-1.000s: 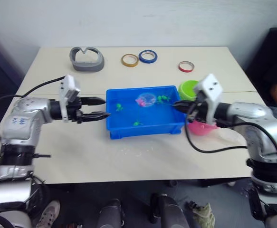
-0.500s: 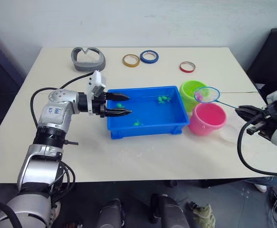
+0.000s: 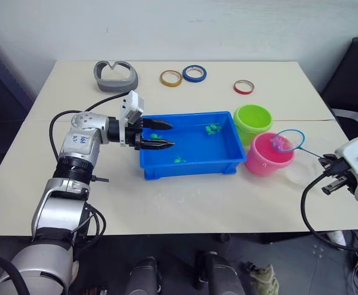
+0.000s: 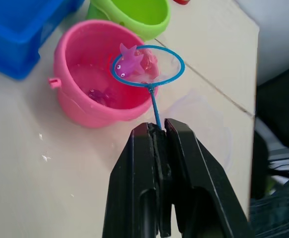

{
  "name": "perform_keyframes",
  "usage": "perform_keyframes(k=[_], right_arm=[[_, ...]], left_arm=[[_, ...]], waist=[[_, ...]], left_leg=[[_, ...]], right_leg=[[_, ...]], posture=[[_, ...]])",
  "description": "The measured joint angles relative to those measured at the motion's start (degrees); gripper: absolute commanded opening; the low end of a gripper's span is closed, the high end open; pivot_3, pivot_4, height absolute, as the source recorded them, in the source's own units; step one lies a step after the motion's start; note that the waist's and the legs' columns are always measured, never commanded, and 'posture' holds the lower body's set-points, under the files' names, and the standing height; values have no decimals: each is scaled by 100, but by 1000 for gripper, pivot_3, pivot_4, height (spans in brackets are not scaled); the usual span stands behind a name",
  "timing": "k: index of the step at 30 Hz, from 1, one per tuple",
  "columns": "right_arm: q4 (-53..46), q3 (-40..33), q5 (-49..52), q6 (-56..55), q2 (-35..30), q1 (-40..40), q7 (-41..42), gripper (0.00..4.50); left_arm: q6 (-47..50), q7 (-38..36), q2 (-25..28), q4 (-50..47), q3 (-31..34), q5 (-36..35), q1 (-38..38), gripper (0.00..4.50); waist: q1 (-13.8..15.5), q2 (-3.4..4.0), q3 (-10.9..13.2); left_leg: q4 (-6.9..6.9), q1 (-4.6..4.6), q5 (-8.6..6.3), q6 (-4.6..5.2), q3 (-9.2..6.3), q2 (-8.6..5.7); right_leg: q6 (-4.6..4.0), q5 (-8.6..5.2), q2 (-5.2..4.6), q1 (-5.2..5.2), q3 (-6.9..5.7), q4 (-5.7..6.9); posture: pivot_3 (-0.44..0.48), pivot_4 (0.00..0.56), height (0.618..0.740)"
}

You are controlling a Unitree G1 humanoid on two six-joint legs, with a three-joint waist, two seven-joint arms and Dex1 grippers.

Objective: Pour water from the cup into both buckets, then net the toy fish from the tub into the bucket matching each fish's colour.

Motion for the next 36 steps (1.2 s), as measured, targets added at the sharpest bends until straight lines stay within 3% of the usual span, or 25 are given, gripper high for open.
perform_keyframes(k=[17,27,36], right_arm=[[-139,383,-2737,-2788,-1338,1122,262,0],[451,411,-4494,-4609,-1216,1499,126,0],[541,411,-5104,-5266,-835,1293,23,0]], left_arm=[[-209,-36,-68,387,4,81,-173,3284],[-307,-37,-80,405,14,127,-183,3284],[-328,-37,-73,407,57,134,-186,3284]], waist=[[10,-2,1],[10,-2,1],[5,-2,1]], left_leg=[[5,-1,1,-2,-3,1],[8,0,5,-9,0,1],[10,2,7,-13,0,1]], right_leg=[[4,2,7,5,-2,-5],[4,2,9,5,-1,-2],[4,2,12,6,1,1]], posture=[[0,150,713],[0,150,713],[0,150,713]])
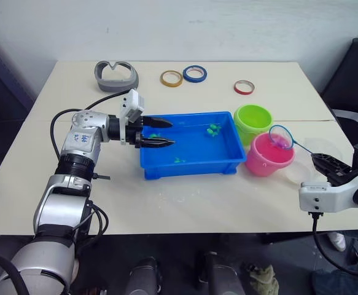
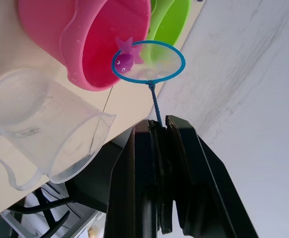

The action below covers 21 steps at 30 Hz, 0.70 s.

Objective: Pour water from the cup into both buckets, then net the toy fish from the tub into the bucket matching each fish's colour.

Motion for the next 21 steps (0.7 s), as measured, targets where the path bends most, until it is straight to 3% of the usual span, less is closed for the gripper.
perform_keyframes(k=[8,21], right_arm=[[72,-1,-353,-523,77,-95,-53,0],[11,-27,-1395,-1084,774,183,-289,0]], left_arm=[[-11,1,0,0,41,6,0,3284],[-137,5,-6,1,45,83,1,3284]], waist=[[1,0,0],[0,0,0]], left_leg=[[0,0,1,-1,0,0],[3,3,2,-3,2,-1]], right_leg=[[0,0,1,1,0,1],[0,0,2,2,1,6]], posture=[[0,150,713],[0,150,713]])
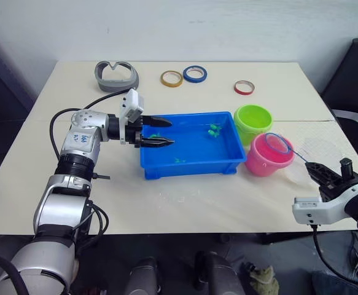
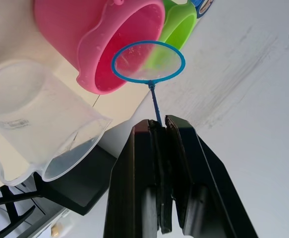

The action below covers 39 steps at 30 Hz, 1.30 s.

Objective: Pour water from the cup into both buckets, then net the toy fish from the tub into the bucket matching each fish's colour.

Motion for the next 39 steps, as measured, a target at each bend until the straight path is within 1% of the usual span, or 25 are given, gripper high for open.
perform_keyframes(k=[9,13,16,20,22,24,25,26,28,30,31,32,34,35,37,39], right_arm=[[3,0,-161,-4,233,-177,-14,0],[-2,0,111,119,405,-369,117,0],[-104,-1,539,404,440,-729,445,0],[-266,25,1183,895,339,-1601,953,0],[-317,200,1452,1323,351,-2130,1222,0],[-459,592,1765,2069,508,-2608,1668,0],[-531,906,1969,2679,777,-2890,1957,0],[-561,1013,2042,2926,884,-2960,2057,0],[-651,1520,2277,4118,1242,-3374,2491,0],[-685,1825,2385,4862,1343,-3587,2705,0],[-707,2044,2483,5528,1461,-3868,2817,0],[-744,2100,2534,5826,1507,-3977,2844,0],[-849,2366,2773,6932,1633,-4383,2925,0],[-865,2433,2830,7167,1650,-4457,2929,0],[-849,2643,3225,8462,2021,-4977,2869,0],[-811,2802,3536,9285,2208,-5294,2750,0]], left_arm=[[8,-24,10,-3,0,0,0,3284],[7,-35,30,-3,2,0,0,3284],[-2,-37,37,2,3,3,0,3284],[-60,-7,63,184,16,17,-14,3284],[-63,15,94,222,22,29,-21,3284],[-45,75,162,253,24,51,-85,3284],[-42,174,284,273,27,121,-101,3284],[-43,219,321,282,30,156,-107,3284],[-43,399,504,308,32,281,-94,3284],[-34,476,576,304,47,327,-87,3284],[8,525,673,256,64,335,-18,3284],[33,550,694,243,67,343,3,3284],[110,644,764,140,108,347,133,3284],[134,668,763,131,109,351,151,3284],[245,809,868,-79,115,412,339,3284],[328,933,896,-212,105,487,414,3284]], waist=[[-6,0,0],[-10,0,0],[-23,0,0],[-45,0,0],[-58,0,0],[-65,-2,-1],[-76,-4,-3],[-81,-4,-3],[-120,-4,-3],[-134,-3,-3],[-137,-4,-3],[-140,-3,-3],[-141,-3,-3],[-141,-3,-3],[-154,-3,-3],[-156,-3,-3]], left_leg=[[0,5,2,-3,0,1],[2,5,3,-3,0,0],[2,9,3,-3,0,1],[5,12,5,-4,0,2],[6,13,5,-4,-2,3],[6,11,5,-4,-8,3],[5,10,5,-5,-10,3],[6,9,5,-5,-9,4],[7,7,6,-4,-11,2],[8,6,5,-2,-11,0],[8,6,5,-1,-12,1],[8,4,5,-1,-12,0],[7,3,5,-1,-14,1],[7,3,5,-1,-15,1],[8,2,5,-2,-15,1],[8,1,6,-3,-15,1]], right_leg=[[0,0,2,1,2,6],[0,0,2,1,3,8],[-1,0,2,2,5,12],[-1,0,3,2,6,18],[-2,-1,2,2,6,20],[-5,-2,3,2,2,24],[-6,-3,2,1,1,29],[-6,-3,1,1,1,30],[-6,-3,-3,0,0,51],[-6,-3,-7,-1,-1,53],[-6,-3,-9,0,-2,53],[-6,-3,-10,-3,-1,54],[-7,-3,-12,-4,-3,55],[-8,-4,-12,-4,-4,56],[-8,-4,-14,-5,-3,60],[-12,-6,-17,-10,-4,67]], posture=[[0,150,713],[0,150,713],[0,150,713],[0,150,713],[0,150,713],[0,150,713],[0,150,713],[0,150,713],[0,150,713],[0,150,713],[0,150,713],[0,150,713],[0,150,713],[0,150,713],[0,150,713],[0,150,713]])
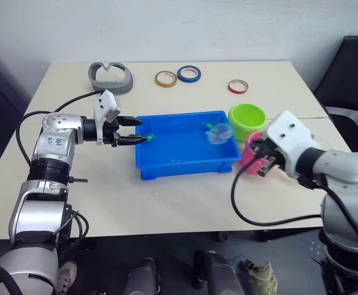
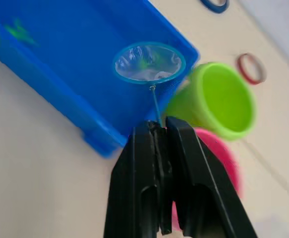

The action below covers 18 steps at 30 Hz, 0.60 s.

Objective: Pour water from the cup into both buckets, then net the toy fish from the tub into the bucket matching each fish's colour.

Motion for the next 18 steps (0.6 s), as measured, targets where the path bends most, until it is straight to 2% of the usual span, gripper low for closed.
perform_keyframes(k=[4,18], right_arm=[[274,-49,545,1072,480,-398,-442,0],[1602,-433,1433,1173,1234,-409,-2036,0]], left_arm=[[224,158,73,-347,1,69,177,3284],[816,199,99,-1210,33,-85,515,3284]], waist=[[9,0,0],[-12,0,0]], left_leg=[[-1,-1,0,-1,0,-3],[-4,-2,0,0,6,-6]], right_leg=[[-3,-2,-4,-2,-2,5],[-3,-2,-5,-5,1,7]], posture=[[0,150,713],[0,150,713]])
